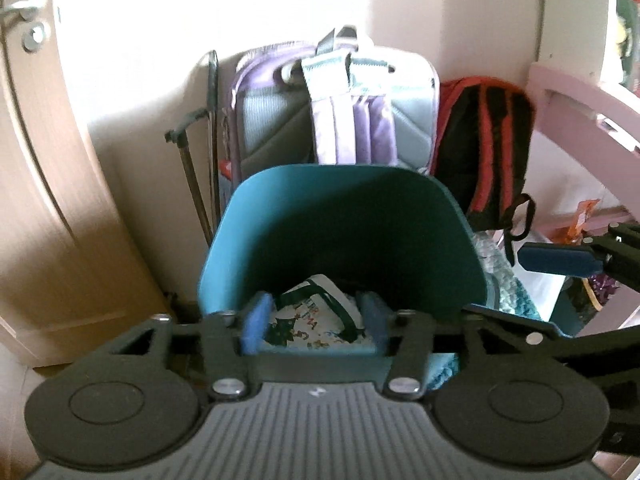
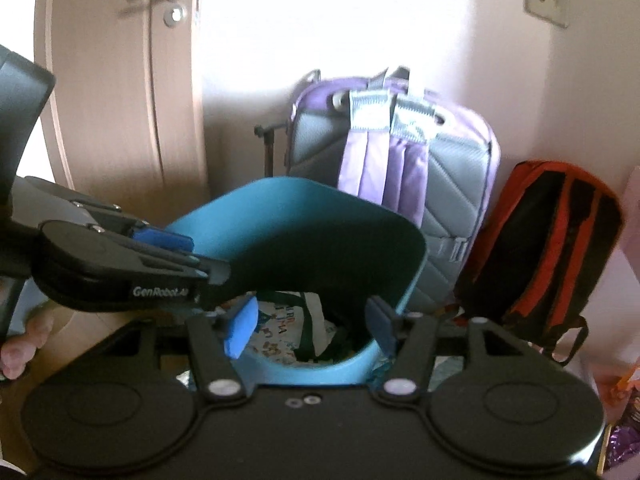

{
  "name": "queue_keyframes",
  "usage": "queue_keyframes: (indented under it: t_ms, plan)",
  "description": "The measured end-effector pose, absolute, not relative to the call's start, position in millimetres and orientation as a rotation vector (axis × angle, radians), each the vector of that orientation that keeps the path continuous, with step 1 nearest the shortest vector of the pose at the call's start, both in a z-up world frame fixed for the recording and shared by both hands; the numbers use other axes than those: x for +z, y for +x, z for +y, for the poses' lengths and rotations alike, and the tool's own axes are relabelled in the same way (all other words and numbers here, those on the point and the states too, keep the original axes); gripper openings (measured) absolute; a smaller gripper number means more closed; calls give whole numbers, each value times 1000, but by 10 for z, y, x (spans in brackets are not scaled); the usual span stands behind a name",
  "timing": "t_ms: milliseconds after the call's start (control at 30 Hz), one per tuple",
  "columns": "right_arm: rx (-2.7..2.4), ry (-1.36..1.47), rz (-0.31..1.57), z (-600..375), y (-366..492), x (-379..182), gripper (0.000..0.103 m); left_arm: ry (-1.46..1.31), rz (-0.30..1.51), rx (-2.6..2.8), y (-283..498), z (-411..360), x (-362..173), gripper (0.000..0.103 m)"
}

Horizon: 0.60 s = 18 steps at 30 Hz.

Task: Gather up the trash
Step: 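Open both tools to drop the tote bag and cloth into the bin, then lower both tools back toward the trash on the floor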

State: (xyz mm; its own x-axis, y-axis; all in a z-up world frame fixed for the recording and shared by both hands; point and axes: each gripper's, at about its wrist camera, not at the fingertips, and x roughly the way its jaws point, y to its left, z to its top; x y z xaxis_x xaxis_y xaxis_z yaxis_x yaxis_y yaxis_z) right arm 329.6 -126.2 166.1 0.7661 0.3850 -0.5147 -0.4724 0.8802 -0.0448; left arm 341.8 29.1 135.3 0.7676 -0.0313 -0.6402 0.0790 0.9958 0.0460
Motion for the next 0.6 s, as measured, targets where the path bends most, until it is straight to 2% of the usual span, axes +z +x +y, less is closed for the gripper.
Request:
queue_keyframes:
  t_ms: [200, 267, 433, 600]
  plan:
    - [474, -148, 497, -1411, 2781, 1800, 61, 57, 681, -60, 2876, 259, 1452, 58]
    - [476, -144, 495, -1450, 2619, 1802, 61, 58, 680, -50, 2707, 246, 1436, 61]
    - [486, -137, 501, -1527, 2276, 1717, 63, 24, 680, -58, 2344, 255, 1332, 62]
    - [506, -124, 519, -1603, 2025, 1504, 67, 27, 689, -56, 2071, 237, 1123, 72]
